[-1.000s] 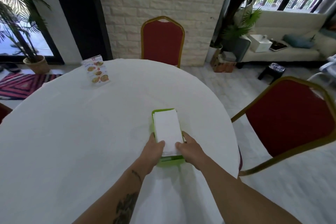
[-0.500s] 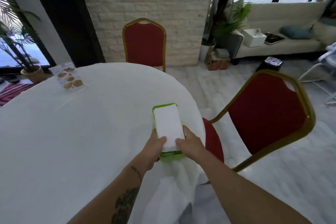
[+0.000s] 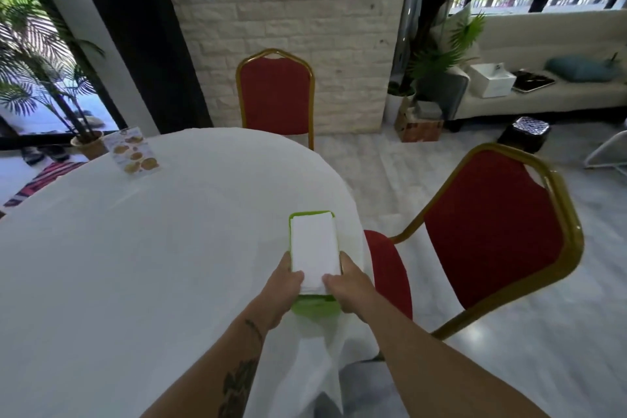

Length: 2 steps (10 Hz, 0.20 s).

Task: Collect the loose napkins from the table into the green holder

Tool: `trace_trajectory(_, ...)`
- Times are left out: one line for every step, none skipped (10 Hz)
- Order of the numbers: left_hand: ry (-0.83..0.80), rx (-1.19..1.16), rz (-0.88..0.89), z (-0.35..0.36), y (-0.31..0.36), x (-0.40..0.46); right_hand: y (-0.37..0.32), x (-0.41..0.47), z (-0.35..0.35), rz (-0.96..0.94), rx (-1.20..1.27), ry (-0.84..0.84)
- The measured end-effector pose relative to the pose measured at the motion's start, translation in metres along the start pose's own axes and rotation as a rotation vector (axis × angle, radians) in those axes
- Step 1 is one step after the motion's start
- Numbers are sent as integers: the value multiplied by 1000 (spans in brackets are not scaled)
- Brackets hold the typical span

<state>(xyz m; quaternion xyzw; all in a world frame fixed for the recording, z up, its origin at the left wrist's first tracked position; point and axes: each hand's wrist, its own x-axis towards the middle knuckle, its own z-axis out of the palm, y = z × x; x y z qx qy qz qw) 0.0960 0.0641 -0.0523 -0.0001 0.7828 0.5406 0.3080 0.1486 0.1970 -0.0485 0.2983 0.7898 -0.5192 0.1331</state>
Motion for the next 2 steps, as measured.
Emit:
trace_trajectory(7, 7, -17, -3, -1, 4, 2, 5, -4, 0, -9, -11)
trace_trajectory(18, 79, -24, -8, -2, 3, -4, 8, -13, 3, -64, -2)
